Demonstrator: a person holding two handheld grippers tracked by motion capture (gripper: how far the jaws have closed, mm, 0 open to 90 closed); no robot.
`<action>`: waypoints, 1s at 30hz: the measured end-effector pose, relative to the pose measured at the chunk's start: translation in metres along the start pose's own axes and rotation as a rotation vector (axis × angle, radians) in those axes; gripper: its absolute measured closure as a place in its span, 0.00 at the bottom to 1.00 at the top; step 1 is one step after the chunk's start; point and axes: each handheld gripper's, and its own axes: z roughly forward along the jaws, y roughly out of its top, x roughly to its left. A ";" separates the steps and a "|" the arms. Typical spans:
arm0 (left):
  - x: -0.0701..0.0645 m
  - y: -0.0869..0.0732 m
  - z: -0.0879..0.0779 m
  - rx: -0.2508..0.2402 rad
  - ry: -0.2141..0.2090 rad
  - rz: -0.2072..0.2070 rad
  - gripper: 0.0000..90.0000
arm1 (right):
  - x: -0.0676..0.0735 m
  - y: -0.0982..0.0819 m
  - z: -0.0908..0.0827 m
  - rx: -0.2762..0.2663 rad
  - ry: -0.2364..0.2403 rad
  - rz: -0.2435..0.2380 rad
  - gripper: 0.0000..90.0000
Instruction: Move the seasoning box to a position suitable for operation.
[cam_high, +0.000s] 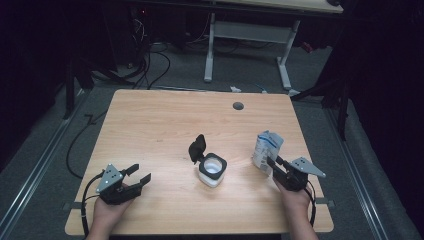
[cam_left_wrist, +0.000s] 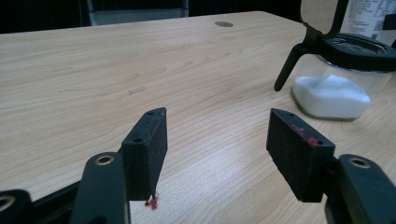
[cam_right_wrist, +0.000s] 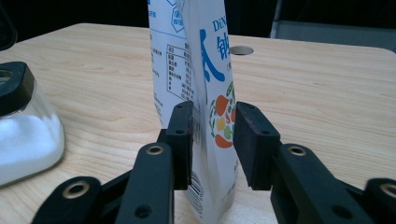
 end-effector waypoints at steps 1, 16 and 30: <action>0.000 0.000 0.000 0.006 0.000 0.004 0.43 | 0.001 0.000 0.000 0.003 -0.002 -0.004 0.74; -0.001 0.000 0.002 0.015 -0.005 -0.007 0.43 | 0.002 -0.009 -0.012 0.037 -0.027 -0.015 0.72; -0.004 -0.001 0.005 0.028 -0.005 -0.001 0.43 | 0.004 -0.028 -0.033 0.072 -0.046 -0.009 0.71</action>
